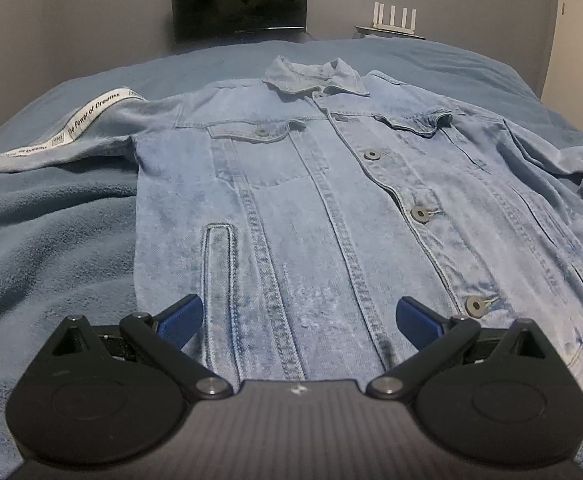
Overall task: Fold large clothes
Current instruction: 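Grasp the cuff of the sleeve with the right gripper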
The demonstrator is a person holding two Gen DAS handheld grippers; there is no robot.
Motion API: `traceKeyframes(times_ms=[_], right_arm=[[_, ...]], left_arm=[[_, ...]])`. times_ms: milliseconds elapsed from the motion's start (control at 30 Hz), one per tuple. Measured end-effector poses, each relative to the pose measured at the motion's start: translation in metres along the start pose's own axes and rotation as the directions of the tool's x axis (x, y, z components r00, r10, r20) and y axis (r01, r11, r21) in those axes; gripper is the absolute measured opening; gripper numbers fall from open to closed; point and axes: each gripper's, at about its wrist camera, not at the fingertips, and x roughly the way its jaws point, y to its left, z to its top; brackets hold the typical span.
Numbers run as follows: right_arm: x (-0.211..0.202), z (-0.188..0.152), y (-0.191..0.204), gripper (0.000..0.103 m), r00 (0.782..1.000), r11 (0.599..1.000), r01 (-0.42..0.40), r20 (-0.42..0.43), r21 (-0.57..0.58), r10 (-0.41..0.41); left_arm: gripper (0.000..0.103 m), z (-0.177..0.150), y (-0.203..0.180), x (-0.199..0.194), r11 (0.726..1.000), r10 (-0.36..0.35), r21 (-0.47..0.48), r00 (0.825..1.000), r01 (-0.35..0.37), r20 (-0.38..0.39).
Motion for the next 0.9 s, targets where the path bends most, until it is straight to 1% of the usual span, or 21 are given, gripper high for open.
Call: traceKeyframes(times_ms=[67,200,367,567,667,700,767,800,833,900], right_arm=[[0.004,0.003,-0.012,0.027,1.0,0.999,0.008,0.017,0.043,-0.009],[0.013,0.006,-0.036,0.027,1.0,0.993,0.011,0.022,0.114,-0.013],[0.02,0.006,-0.063,0.027,0.999,0.977,-0.031,0.041,0.213,0.023],[0.027,0.015,-0.079,0.028,0.994,0.967,-0.083,0.093,0.241,0.062],[0.035,0.016,-0.087,0.028,0.994,0.954,-0.088,0.093,0.288,0.064],[0.039,0.015,-0.093,0.03,0.993,0.941,-0.1,0.086,0.323,0.076],[0.037,0.012,-0.102,0.031,0.988,0.913,-0.142,0.105,0.383,0.11],[0.037,0.012,-0.104,0.037,0.985,0.91,-0.161,0.114,0.383,0.126],[0.035,0.012,-0.103,0.043,0.984,0.913,-0.168,0.122,0.372,0.131],[0.037,0.016,-0.101,0.05,0.986,0.93,-0.142,0.127,0.338,0.105]], left_arm=[[0.103,0.0,-0.001,0.003,1.0,-0.002,0.001,1.0,0.002,-0.006],[0.103,-0.001,-0.003,0.007,1.0,-0.003,0.009,1.0,0.003,-0.019],[0.103,-0.002,-0.004,0.007,1.0,-0.006,0.012,1.0,0.006,-0.024],[0.103,-0.003,-0.004,0.008,1.0,-0.003,0.006,1.0,0.003,-0.026],[0.103,-0.003,-0.004,0.008,1.0,-0.005,0.009,1.0,0.005,-0.027],[0.103,-0.003,-0.004,0.008,1.0,-0.006,0.01,1.0,0.006,-0.027],[0.103,-0.004,-0.005,0.007,1.0,-0.008,0.013,1.0,0.008,-0.027],[0.103,-0.004,-0.005,0.007,1.0,-0.009,0.014,1.0,0.009,-0.026],[0.103,-0.004,-0.005,0.007,1.0,-0.011,0.015,1.0,0.011,-0.026],[0.103,-0.004,-0.006,0.008,1.0,-0.012,0.017,1.0,0.013,-0.026]])
